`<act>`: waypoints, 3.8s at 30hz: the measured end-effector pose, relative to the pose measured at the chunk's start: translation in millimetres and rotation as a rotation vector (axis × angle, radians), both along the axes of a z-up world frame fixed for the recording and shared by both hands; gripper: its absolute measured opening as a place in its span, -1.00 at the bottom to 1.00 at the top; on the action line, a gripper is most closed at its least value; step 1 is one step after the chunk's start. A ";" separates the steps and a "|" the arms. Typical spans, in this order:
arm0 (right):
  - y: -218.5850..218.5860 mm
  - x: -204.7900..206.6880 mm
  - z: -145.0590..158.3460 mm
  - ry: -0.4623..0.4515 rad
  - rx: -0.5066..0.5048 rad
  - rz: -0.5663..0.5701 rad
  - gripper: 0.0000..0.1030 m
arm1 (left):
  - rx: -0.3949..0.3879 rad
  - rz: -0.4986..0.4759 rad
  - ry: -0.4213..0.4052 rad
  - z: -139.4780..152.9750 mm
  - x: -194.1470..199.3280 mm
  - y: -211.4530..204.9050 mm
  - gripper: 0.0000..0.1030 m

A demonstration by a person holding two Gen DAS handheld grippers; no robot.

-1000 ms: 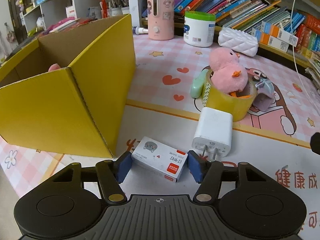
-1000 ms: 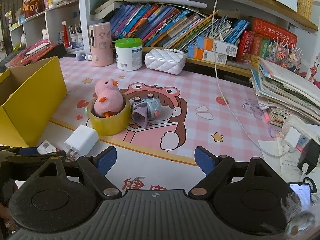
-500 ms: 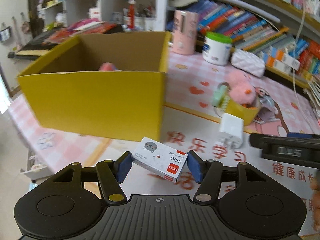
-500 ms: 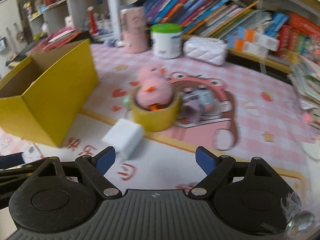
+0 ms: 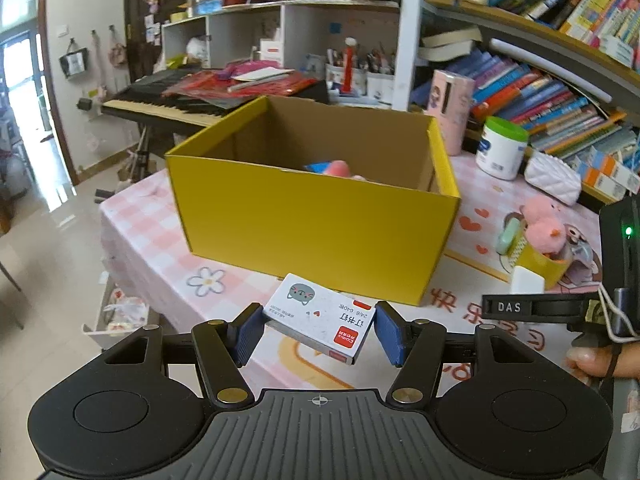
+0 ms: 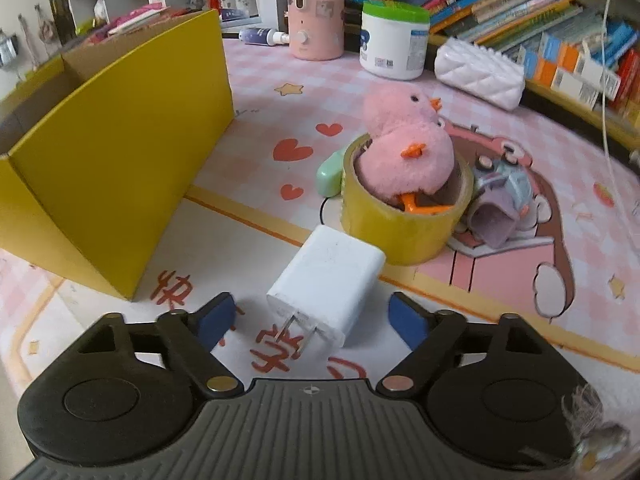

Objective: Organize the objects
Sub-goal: 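Grasp the medicine box with the left tool while the right tool grasps the white charger, then carry medicine box in left tool while right tool carries charger toward yellow box, then drop medicine box into yellow box from left tool while right tool releases charger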

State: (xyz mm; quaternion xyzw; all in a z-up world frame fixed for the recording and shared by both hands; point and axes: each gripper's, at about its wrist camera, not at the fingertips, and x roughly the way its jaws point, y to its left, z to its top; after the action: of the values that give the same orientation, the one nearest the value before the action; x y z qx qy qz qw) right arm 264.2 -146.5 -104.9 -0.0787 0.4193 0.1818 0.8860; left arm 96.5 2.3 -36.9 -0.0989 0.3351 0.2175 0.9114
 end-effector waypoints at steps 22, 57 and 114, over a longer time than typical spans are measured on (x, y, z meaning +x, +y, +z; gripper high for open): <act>-13.0 -67.6 59.4 -0.013 0.085 -0.019 -0.11 | -0.060 -0.128 -0.107 10.1 -3.2 18.6 0.15; 101.7 -227.8 63.1 -0.054 0.030 0.047 -0.10 | -0.058 -0.263 -0.127 14.1 -101.8 109.6 0.15; 161.9 -67.4 109.8 -0.254 0.065 0.147 -0.10 | 0.028 -0.243 -0.250 50.6 44.5 137.2 0.15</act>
State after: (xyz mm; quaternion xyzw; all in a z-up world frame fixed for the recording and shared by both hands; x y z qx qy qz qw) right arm 196.8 15.4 4.9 -0.1029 0.2907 0.2479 0.9184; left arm 141.1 139.5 13.6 -0.0713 0.2257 0.0963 0.9668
